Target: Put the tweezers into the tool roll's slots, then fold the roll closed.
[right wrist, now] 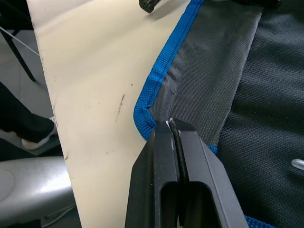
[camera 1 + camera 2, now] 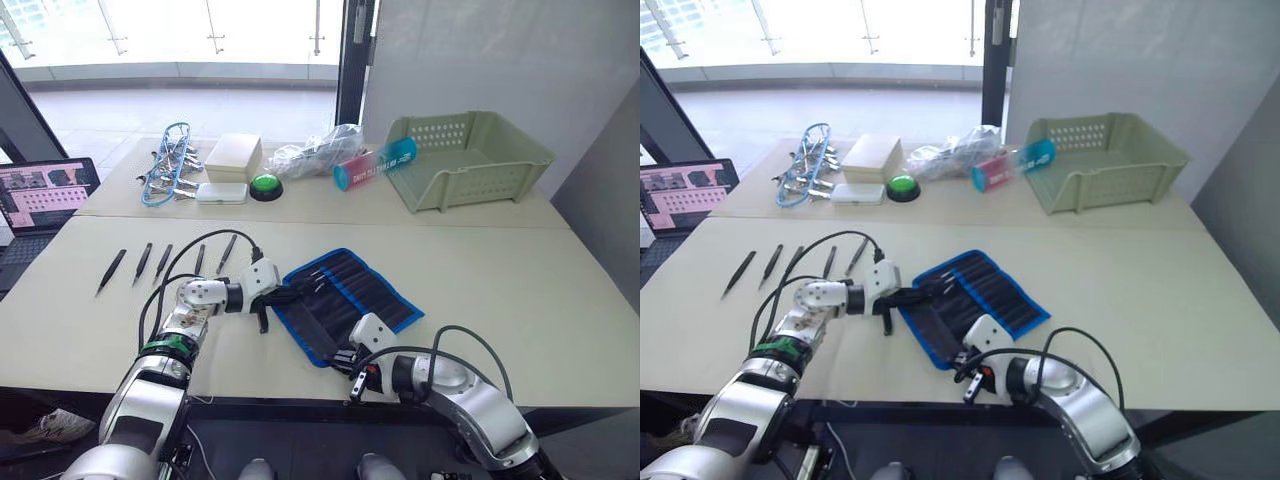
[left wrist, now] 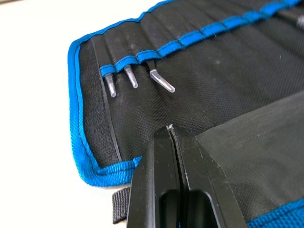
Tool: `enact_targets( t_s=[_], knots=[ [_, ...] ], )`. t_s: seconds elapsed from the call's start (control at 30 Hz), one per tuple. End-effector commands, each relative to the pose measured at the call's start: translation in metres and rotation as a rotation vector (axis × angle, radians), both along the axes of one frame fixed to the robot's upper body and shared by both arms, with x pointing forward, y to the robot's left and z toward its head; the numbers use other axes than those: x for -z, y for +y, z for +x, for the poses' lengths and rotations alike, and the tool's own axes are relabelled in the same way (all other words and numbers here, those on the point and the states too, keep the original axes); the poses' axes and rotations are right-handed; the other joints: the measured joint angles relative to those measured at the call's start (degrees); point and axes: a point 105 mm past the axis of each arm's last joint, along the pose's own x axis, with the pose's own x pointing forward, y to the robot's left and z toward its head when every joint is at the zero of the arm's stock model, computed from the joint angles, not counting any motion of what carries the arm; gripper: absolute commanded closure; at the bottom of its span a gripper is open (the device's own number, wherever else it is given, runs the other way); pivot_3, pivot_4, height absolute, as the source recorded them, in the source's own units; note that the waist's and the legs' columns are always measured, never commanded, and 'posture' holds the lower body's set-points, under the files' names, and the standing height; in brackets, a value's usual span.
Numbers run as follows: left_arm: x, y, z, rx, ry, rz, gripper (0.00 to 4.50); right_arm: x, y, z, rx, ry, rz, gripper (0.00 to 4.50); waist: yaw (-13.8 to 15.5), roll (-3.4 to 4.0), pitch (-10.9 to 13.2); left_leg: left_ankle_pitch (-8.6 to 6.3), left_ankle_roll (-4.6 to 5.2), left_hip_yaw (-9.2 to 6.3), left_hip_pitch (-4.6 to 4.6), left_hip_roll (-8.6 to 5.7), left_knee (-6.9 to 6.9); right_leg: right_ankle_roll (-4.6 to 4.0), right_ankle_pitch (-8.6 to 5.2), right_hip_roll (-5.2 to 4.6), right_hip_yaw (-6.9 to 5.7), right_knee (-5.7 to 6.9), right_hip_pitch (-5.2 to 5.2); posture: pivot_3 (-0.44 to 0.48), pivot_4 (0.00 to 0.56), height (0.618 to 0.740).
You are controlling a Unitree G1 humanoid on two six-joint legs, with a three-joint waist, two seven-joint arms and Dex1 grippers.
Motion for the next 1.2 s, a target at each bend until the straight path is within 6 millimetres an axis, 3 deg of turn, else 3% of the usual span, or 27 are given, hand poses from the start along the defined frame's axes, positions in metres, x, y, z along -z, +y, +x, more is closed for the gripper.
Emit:
enact_targets(
  t_s=[0.03, 0.23, 0.33, 0.5, 0.6, 0.67, 0.7, 0.77, 0.97, 1.1, 1.2],
  knots=[
    [-0.020, 0.010, -0.002, 0.000, -0.001, -0.108, 4.48, -0.036, -0.006, 0.012, 0.005, -0.084, 0.126, 4.50, 0.0, 0.00, 0.0, 0.00, 0.00, 0.00, -0.02, 0.00, 0.01, 0.00, 0.00, 0.00, 0.00, 0.00, -0.02, 0.000, 0.150, 0.740],
    [-0.058, 0.052, -0.003, -0.126, 0.012, -0.288, 4.48, -0.069, -0.036, 0.023, 0.068, -0.133, 0.208, 4.50, 0.2, -0.01, 0.1, 0.00, 0.01, -0.19, -0.36, 0.00, 0.00, -0.01, 0.01, -0.01, -0.18, 0.02, -0.23, 0.000, 0.150, 0.740],
    [-0.076, 0.089, -0.009, -0.270, -0.019, -0.335, 4.48, -0.076, -0.061, 0.032, 0.161, -0.180, 0.197, 4.50, 0.2, 0.01, 0.1, -0.04, 0.06, -0.20, -0.37, 0.00, -0.01, -0.01, 0.01, -0.04, -0.20, 0.01, -0.22, 0.000, 0.150, 0.740],
    [-0.088, 0.151, -0.037, -0.515, -0.054, -0.327, 4.48, -0.076, -0.103, 0.036, 0.305, -0.247, 0.145, 4.50, 0.1, 0.07, 0.1, -0.06, 0.09, -0.20, -0.31, 0.02, -0.13, -0.02, 0.01, -0.05, -0.20, -0.01, -0.27, 0.000, 0.150, 0.740],
    [-0.079, 0.200, -0.060, -0.724, -0.064, -0.313, 4.50, -0.070, -0.127, 0.030, 0.371, -0.258, 0.133, 3.67, 0.4, 0.09, 0.2, -0.06, 0.09, -0.19, -0.32, 0.02, -0.13, -0.02, 0.00, -0.07, -0.20, -0.05, -0.26, 0.000, 0.150, 0.740],
    [-0.065, 0.235, -0.087, -0.865, -0.053, -0.278, 4.50, -0.062, -0.151, 0.025, 0.452, -0.279, 0.119, 3.05, 0.4, 0.09, 0.2, -0.07, 0.07, -0.18, -0.31, 0.02, -0.15, -0.04, -0.01, -0.08, -0.19, -0.08, -0.23, 0.000, 0.150, 0.740],
    [-0.058, 0.255, -0.103, -0.936, -0.042, -0.262, 3.97, -0.057, -0.171, 0.026, 0.543, -0.312, 0.085, 2.71, 0.2, 0.07, 0.2, -0.08, 0.07, -0.17, -0.28, 0.02, -0.22, -0.05, -0.02, -0.09, -0.18, -0.11, -0.24, 0.000, 0.150, 0.740],
    [-0.049, 0.278, -0.126, -1.023, -0.026, -0.252, 3.37, -0.051, -0.193, 0.019, 0.640, -0.330, 0.078, 2.00, 0.3, 0.02, 0.2, -0.07, 0.07, -0.13, -0.21, 0.03, -0.47, -0.09, -0.04, -0.11, -0.18, -0.14, -0.26, 0.000, 0.150, 0.740],
    [-0.041, 0.301, -0.150, -1.123, -0.025, -0.272, 1.41, -0.043, -0.219, 0.002, 0.760, -0.328, 0.129, 0.03, 1.5, 0.02, 0.2, 0.09, -0.16, -0.11, 0.04, 0.06, -0.67, -0.29, -0.19, -0.10, -0.20, -0.11, -0.15, 0.000, 0.150, 0.740],
    [-0.042, 0.301, -0.150, -1.132, -0.031, -0.280, 0.04, -0.046, -0.224, -0.001, 0.774, -0.336, 0.135, 0.00, 1.5, 0.01, 0.2, 0.08, -0.18, -0.07, 0.04, 0.06, -0.76, -0.32, -0.25, -0.11, -0.19, -0.14, -0.14, 0.000, 0.150, 0.740],
    [-0.040, 0.300, -0.148, -1.140, -0.023, -0.284, 0.04, -0.046, -0.219, 0.002, 0.751, -0.336, 0.138, 0.00, 1.1, 0.01, 0.2, 0.08, -0.18, -0.07, 0.10, 0.10, -0.87, -0.38, -0.29, -0.09, -0.19, -0.10, -0.15, 0.000, 0.150, 0.740]
  ],
)
